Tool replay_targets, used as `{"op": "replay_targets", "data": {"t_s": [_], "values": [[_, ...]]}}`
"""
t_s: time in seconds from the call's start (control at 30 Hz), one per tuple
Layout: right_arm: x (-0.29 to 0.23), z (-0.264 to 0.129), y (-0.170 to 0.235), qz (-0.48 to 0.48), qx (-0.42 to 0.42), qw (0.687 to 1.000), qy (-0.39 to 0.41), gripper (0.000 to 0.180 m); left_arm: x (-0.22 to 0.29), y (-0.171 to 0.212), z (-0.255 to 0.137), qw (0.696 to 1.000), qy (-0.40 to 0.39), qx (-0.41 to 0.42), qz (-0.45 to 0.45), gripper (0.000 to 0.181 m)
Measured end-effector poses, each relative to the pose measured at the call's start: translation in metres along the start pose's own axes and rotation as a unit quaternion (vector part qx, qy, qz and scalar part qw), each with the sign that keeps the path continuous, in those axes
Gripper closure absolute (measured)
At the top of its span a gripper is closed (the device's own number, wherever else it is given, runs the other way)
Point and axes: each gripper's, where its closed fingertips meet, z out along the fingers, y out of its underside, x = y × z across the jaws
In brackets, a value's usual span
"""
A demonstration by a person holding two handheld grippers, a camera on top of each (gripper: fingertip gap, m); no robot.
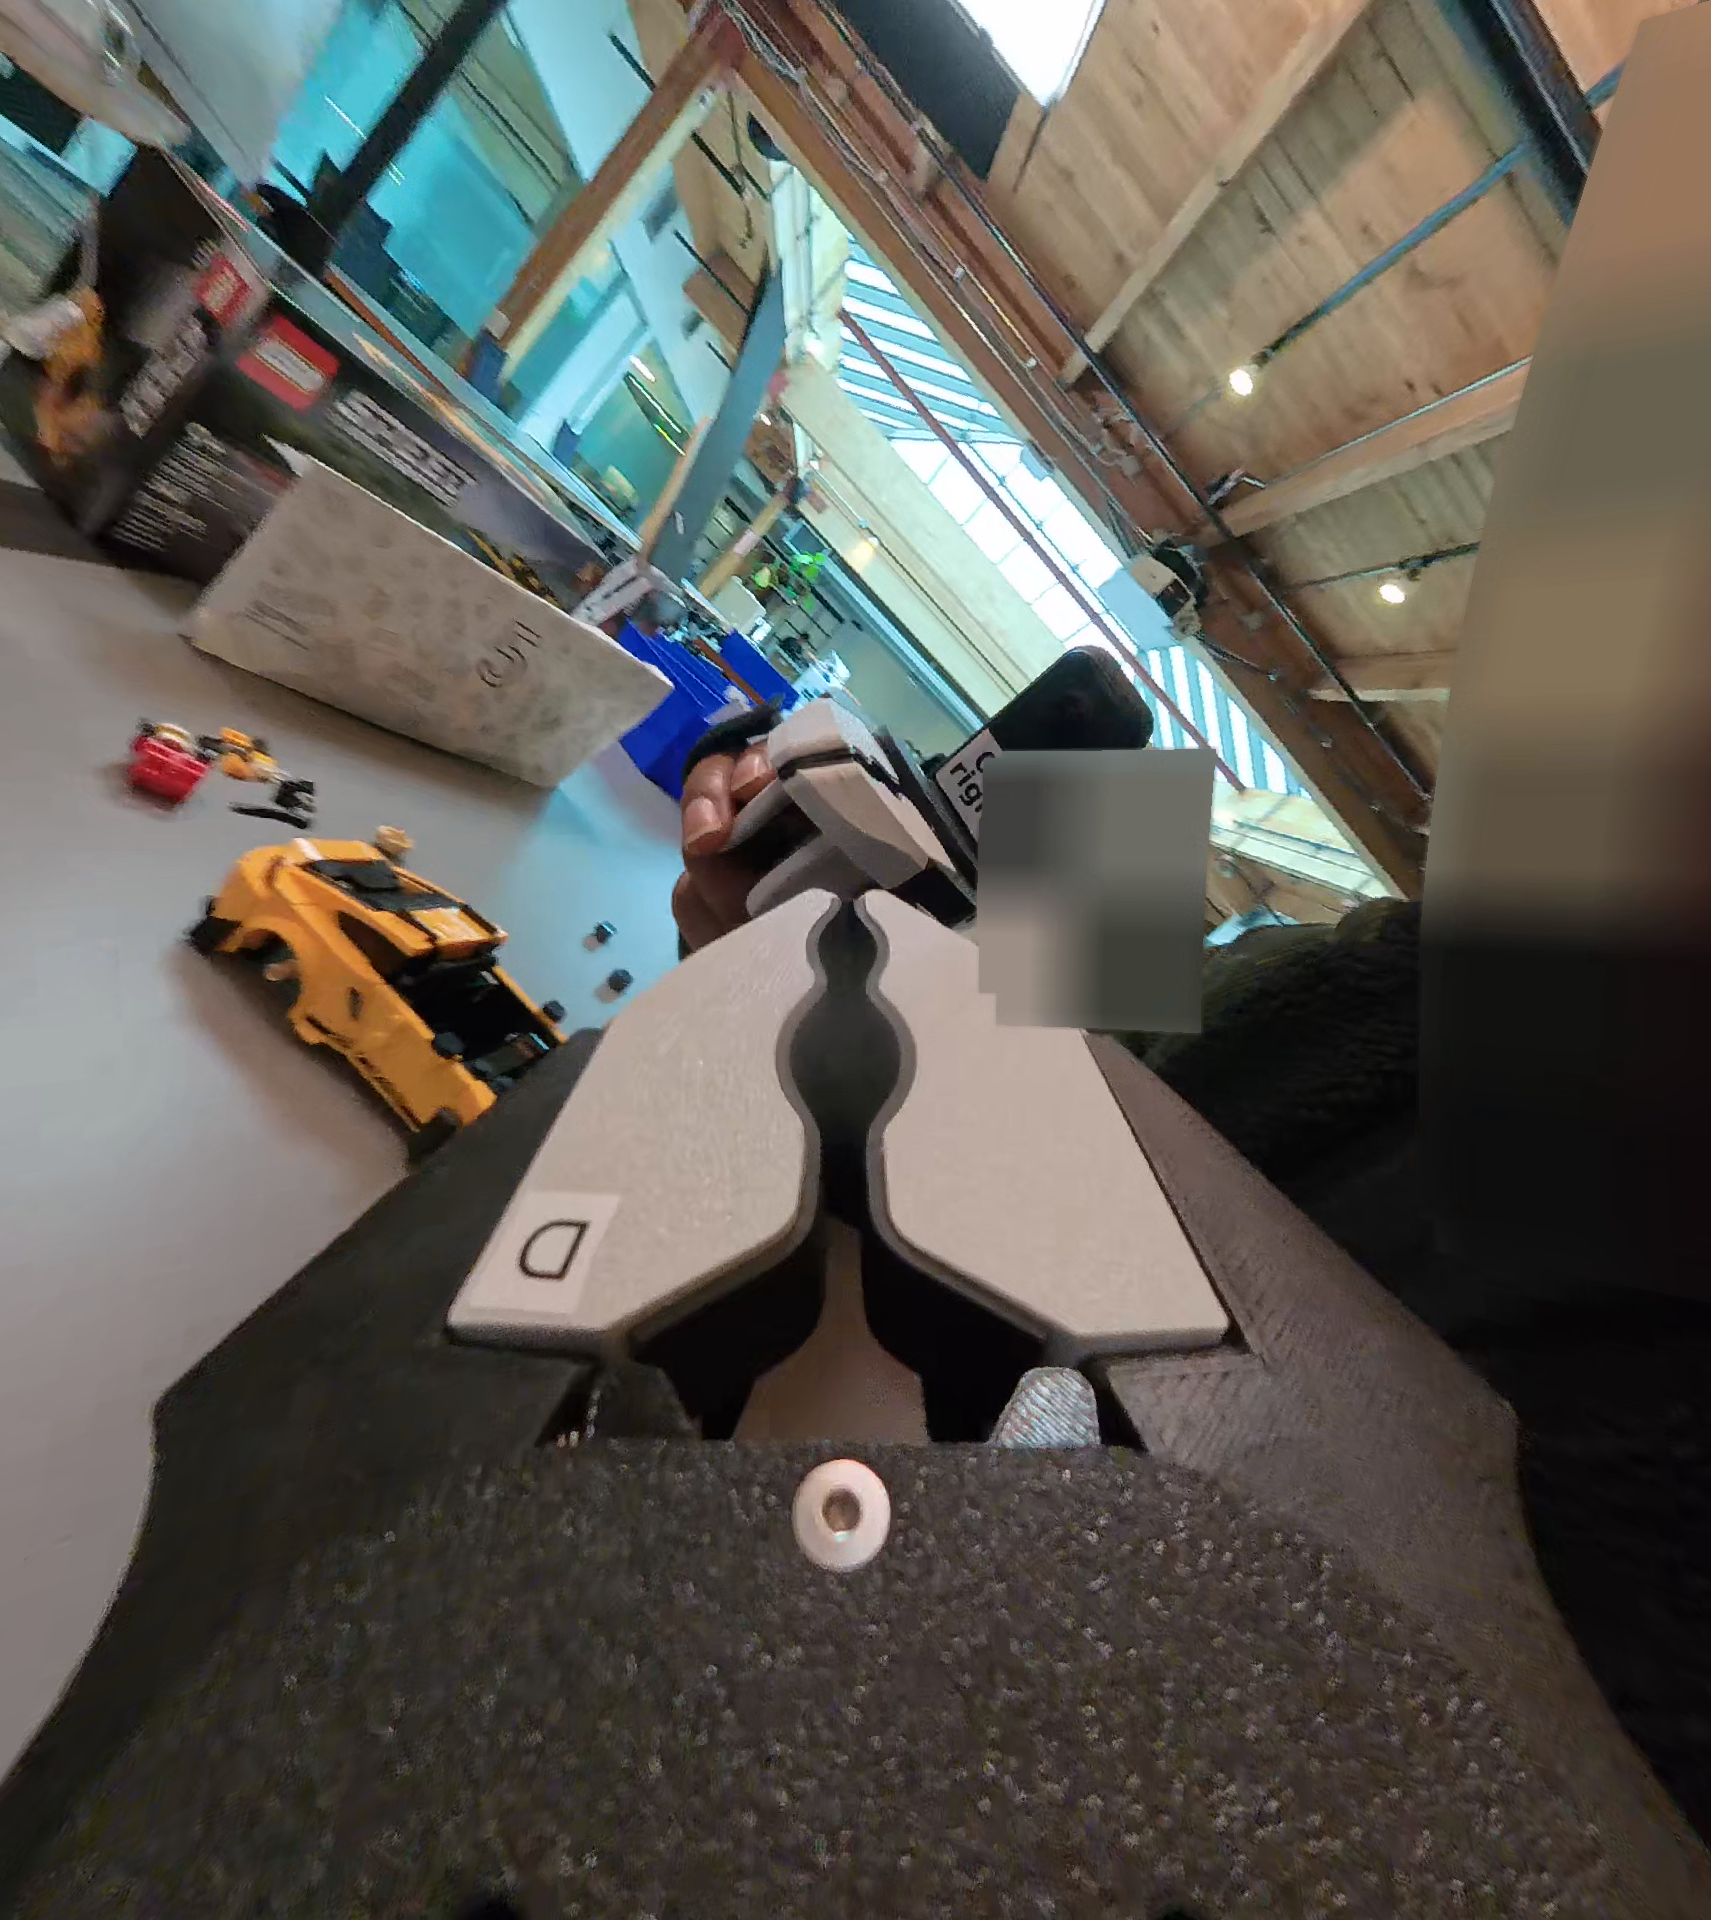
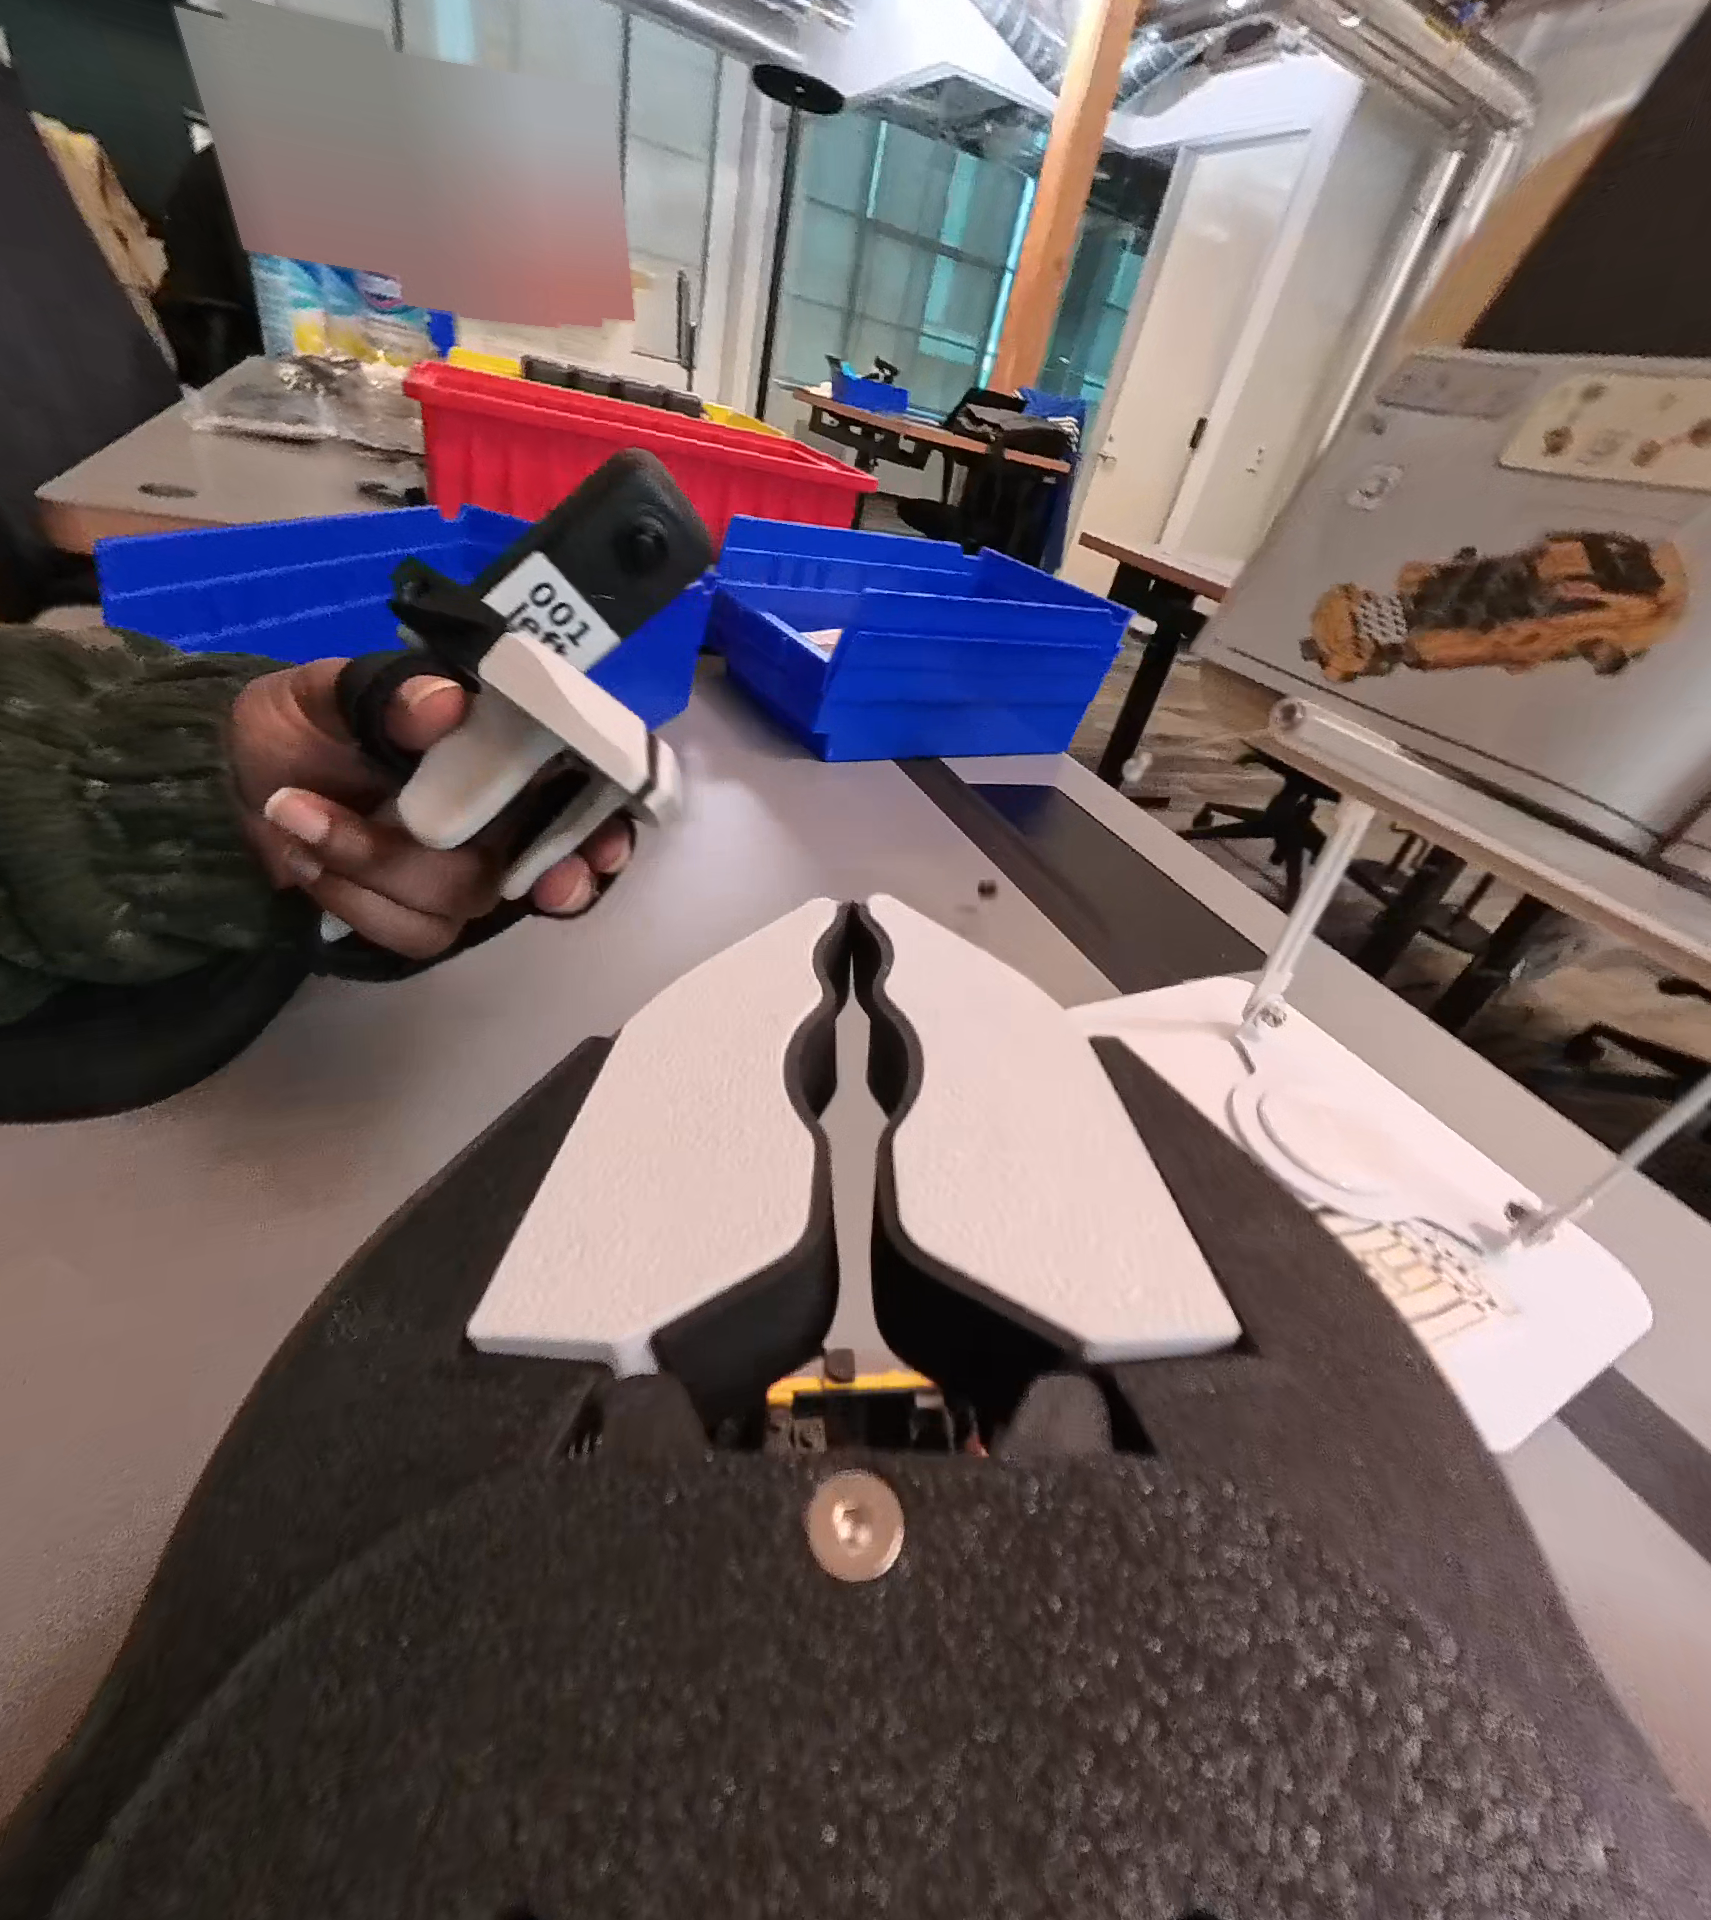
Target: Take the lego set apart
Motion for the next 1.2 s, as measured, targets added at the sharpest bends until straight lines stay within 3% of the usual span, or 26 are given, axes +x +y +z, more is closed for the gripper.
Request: {"op": "replay_targets", "data": {"t_s": [0.47, 0.6, 0.7, 0.83, 0.97, 1.13, 1.2], "values": [[0.009, 0.000, 0.005, 0.026, 0.002, 1.000, 0.015, 0.180, -0.018, 0.000, -0.007, 0.996, -0.070, -0.008, 0.054, 0.181], [0.014, -0.003, -0.001, 0.026, 0.010, 0.999, 0.031, 0.180, -0.033, -0.005, -0.013, 0.984, -0.140, -0.013, 0.106, 0.181], [0.023, -0.010, -0.009, 0.029, 0.014, 0.998, 0.053, 0.180, -0.071, -0.019, -0.035, 0.933, -0.296, -0.039, 0.199, 0.181], [0.040, -0.029, -0.016, 0.047, 0.018, 0.995, 0.082, 0.180, -0.124, -0.064, -0.086, 0.806, -0.521, -0.038, 0.278, 0.177], [0.053, -0.058, -0.012, 0.069, 0.013, 0.991, 0.110, 0.180, -0.173, -0.107, -0.140, 0.701, -0.657, -0.020, 0.276, 0.155], [0.057, -0.100, 0.005, 0.081, -0.004, 0.987, 0.137, 0.180, -0.232, -0.142, -0.204, 0.634, -0.744, -0.011, 0.213, 0.148], [0.058, -0.114, 0.012, 0.086, -0.009, 0.986, 0.145, 0.180, -0.251, -0.152, -0.219, 0.626, -0.756, -0.011, 0.190, 0.148]]}}
